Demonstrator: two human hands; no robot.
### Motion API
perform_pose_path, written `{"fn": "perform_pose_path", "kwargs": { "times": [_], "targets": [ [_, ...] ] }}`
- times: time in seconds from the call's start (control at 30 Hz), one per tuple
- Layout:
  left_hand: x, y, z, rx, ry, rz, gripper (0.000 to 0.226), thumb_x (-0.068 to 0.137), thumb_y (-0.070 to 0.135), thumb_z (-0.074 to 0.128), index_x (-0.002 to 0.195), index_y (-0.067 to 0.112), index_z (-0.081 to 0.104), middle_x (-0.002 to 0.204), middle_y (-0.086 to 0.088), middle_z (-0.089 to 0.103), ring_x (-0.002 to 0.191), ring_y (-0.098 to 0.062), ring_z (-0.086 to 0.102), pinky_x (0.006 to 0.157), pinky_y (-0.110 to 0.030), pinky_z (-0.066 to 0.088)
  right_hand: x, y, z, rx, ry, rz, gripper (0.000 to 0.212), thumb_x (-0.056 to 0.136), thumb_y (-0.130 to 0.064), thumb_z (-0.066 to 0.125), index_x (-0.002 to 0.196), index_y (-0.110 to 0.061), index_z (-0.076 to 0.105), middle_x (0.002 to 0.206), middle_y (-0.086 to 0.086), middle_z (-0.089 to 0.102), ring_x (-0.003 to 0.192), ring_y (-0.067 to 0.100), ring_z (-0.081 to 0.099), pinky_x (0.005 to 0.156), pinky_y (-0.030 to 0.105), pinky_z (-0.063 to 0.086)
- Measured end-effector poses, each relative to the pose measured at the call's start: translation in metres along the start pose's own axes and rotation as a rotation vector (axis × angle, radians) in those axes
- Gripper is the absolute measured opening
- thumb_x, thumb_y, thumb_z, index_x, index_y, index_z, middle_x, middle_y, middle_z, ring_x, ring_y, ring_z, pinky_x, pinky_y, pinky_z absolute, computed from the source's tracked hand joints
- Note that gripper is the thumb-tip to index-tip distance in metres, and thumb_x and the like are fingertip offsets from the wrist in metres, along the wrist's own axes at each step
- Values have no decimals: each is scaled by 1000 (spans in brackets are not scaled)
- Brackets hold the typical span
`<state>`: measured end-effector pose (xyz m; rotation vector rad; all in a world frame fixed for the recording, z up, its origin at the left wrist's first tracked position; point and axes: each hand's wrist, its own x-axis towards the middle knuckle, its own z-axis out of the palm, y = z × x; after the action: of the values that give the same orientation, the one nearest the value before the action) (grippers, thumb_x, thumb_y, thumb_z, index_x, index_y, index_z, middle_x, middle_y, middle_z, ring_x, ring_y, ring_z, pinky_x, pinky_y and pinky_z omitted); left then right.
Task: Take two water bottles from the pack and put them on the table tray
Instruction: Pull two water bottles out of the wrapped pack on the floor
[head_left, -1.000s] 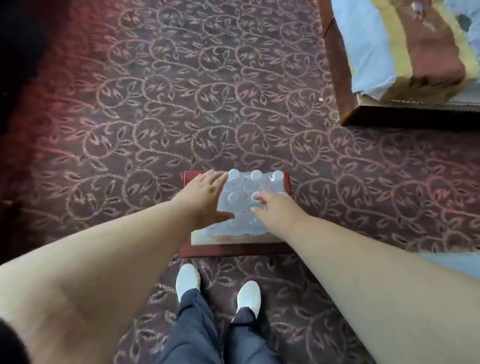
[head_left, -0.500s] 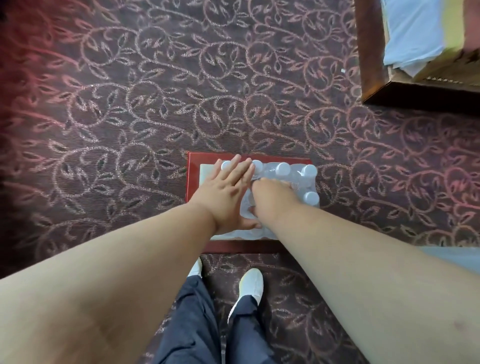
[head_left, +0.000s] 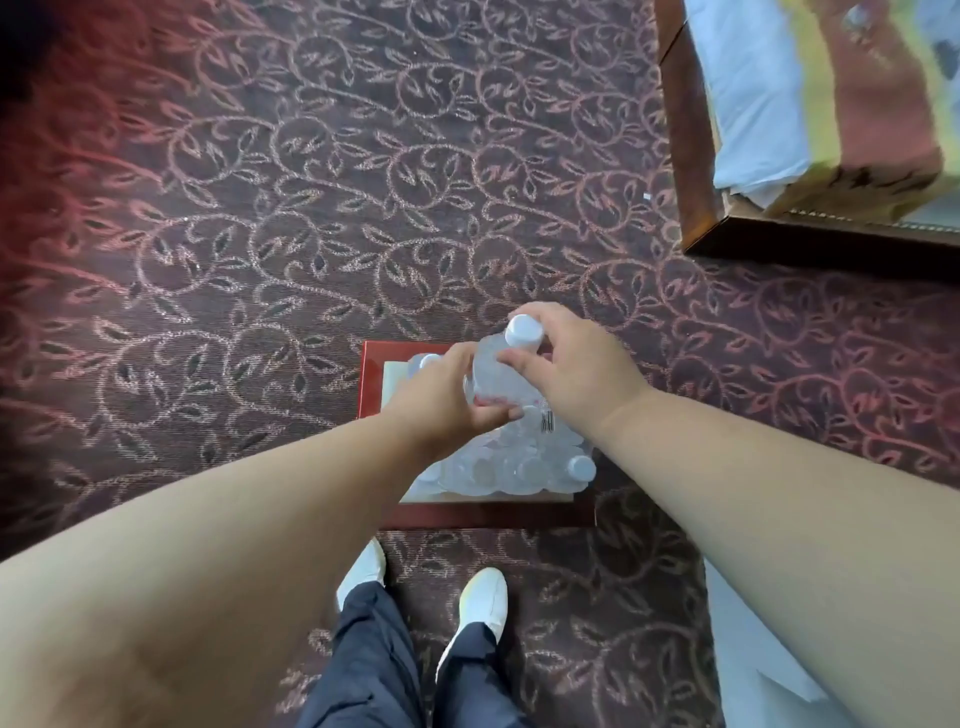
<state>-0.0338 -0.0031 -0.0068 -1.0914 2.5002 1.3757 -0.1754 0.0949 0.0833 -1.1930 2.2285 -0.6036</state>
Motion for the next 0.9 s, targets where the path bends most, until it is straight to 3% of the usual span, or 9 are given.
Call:
{"fn": "perform_pose_path", "kwargs": {
  "times": [0.07, 0.17, 0.3, 0.4, 0.5, 0.6, 0.67, 0.73, 0.9],
  "targets": [
    [-3, 18, -7, -217, 8, -23, 83, 64, 70, 78, 131, 29, 51, 109, 16, 70, 103, -11, 68, 85, -38, 55, 8, -14, -14, 125, 64, 25, 36, 91, -46, 63, 122, -28, 58, 102, -7, 68, 92, 14, 61, 79, 34, 48],
    [-8, 37, -18, -366, 7, 9, 81, 70, 63, 82, 133, 22, 52, 117, 5, 69, 108, -17, 68, 93, -45, 55, 21, -29, -27, 260, 94, 56, 30, 94, -41, 61, 119, -25, 60, 101, -9, 69, 93, 11, 66, 87, 38, 52],
    [-18, 39, -23, -362, 54, -19, 90, 72, 70, 76, 142, 28, 37, 118, 12, 65, 105, -8, 65, 87, -34, 53, 36, -29, -24, 344, 106, 183, 37, 95, -45, 58, 125, -23, 60, 112, -2, 68, 100, 18, 64, 87, 42, 54],
    [-16, 27, -11, -293, 28, -125, 77, 78, 62, 75, 139, 29, 42, 111, 7, 70, 95, -9, 67, 81, -34, 55, 42, -18, -4, 341, 16, 306, 41, 97, -46, 54, 128, -20, 59, 113, 2, 66, 101, 21, 62, 91, 41, 52],
    [-15, 13, 2, -225, 6, -267, 60, 82, 63, 70, 125, 26, 51, 96, 7, 70, 82, -10, 66, 63, -30, 50, 39, 0, 18, 190, -131, 382, 41, 100, -46, 44, 125, -18, 61, 105, 6, 65, 94, 26, 60, 85, 38, 48],
    [-12, 8, 11, -187, 35, -313, 53, 81, 70, 65, 106, 24, 58, 86, 4, 69, 75, -14, 66, 62, -34, 51, 26, 22, 30, -42, -258, 397, 28, 102, -32, 42, 106, -13, 62, 108, 14, 67, 89, 29, 59, 75, 35, 45],
    [-9, 10, 14, -101, 89, -283, 52, 78, 74, 63, 94, 24, 57, 83, 4, 66, 72, -12, 61, 57, -33, 45, 14, 32, 35, -158, -372, 384, 29, 100, -35, 46, 115, -15, 62, 108, 11, 67, 91, 29, 62, 76, 35, 50],
    [-8, 13, 14, -12, 105, -271, 56, 79, 76, 60, 94, 22, 56, 88, 1, 63, 76, -17, 60, 60, -35, 44, 6, 37, 40, -279, -460, 356, 32, 97, -36, 52, 122, -16, 60, 114, 8, 66, 101, 30, 63, 83, 36, 52],
    [-7, 17, 15, -68, 152, -364, 53, 82, 67, 59, 103, 18, 59, 99, -4, 65, 88, -26, 63, 74, -40, 51, 8, 39, 55, -555, -530, 287, 26, 90, -16, 59, 117, -18, 59, 116, 6, 65, 106, 32, 63, 85, 39, 50]
  ]
}}
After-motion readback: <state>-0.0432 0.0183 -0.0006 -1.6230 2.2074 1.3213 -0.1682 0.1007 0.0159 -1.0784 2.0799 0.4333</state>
